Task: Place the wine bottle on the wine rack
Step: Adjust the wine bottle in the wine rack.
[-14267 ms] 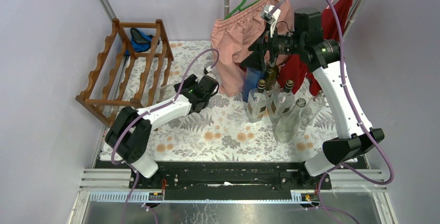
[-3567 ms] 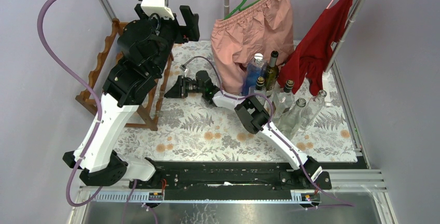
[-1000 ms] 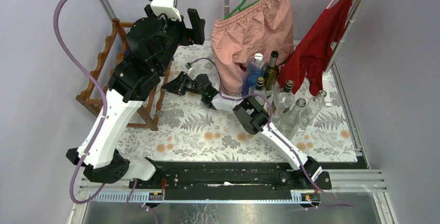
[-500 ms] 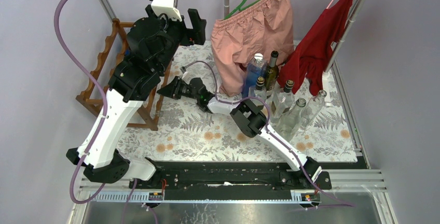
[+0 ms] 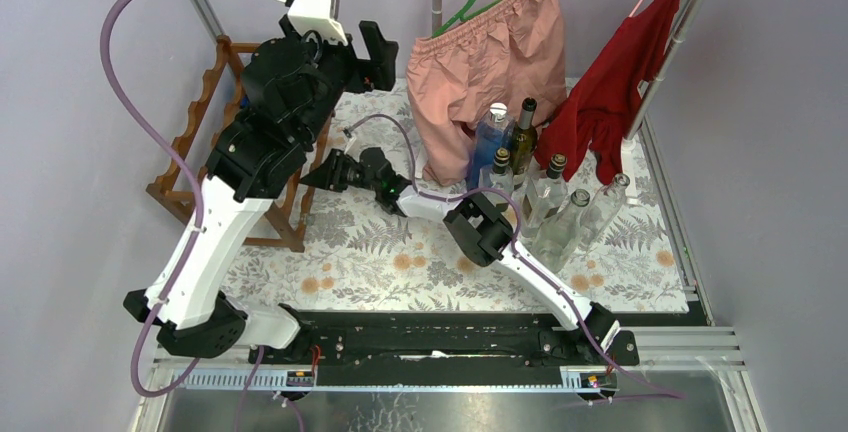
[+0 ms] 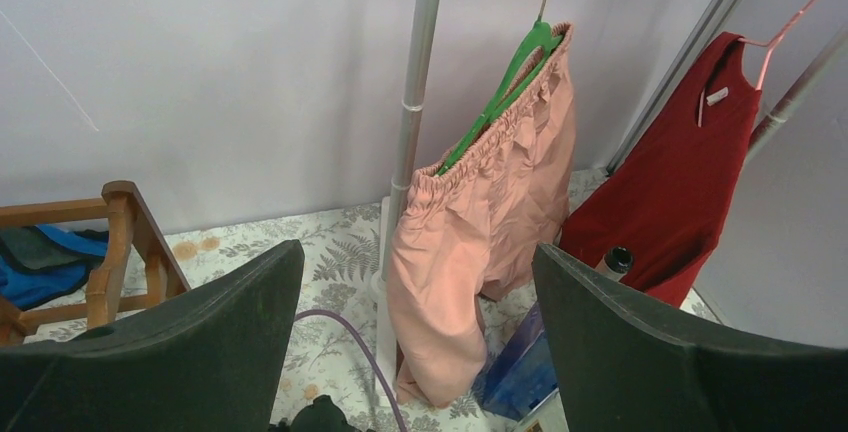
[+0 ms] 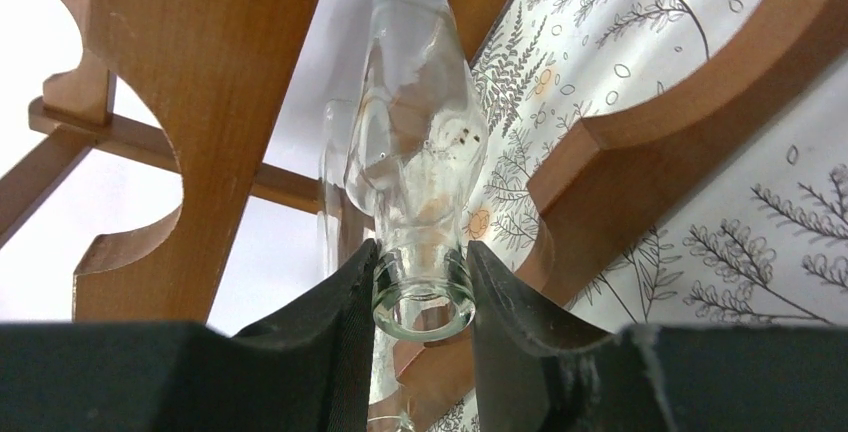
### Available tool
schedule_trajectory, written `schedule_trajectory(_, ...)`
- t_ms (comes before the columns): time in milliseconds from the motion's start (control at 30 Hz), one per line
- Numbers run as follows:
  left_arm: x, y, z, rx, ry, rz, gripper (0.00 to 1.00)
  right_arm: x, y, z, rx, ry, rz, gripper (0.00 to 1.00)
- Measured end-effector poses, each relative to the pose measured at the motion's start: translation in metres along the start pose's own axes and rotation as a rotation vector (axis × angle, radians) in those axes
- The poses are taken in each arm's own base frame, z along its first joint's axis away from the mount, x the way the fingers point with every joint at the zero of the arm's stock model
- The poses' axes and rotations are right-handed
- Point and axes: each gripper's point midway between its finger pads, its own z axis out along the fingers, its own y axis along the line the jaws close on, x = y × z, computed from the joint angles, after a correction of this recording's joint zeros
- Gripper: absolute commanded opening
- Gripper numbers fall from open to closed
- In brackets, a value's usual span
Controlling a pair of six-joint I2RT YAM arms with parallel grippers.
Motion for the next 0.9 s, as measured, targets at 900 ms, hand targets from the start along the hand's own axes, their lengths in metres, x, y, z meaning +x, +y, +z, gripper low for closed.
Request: schedule_trajectory(900, -0.012, 0.007, -0.033, 0.019, -0.068, -0.061, 0.92, 0.007, -0.002, 0.0, 0.116, 0.173, -0.417, 0.75)
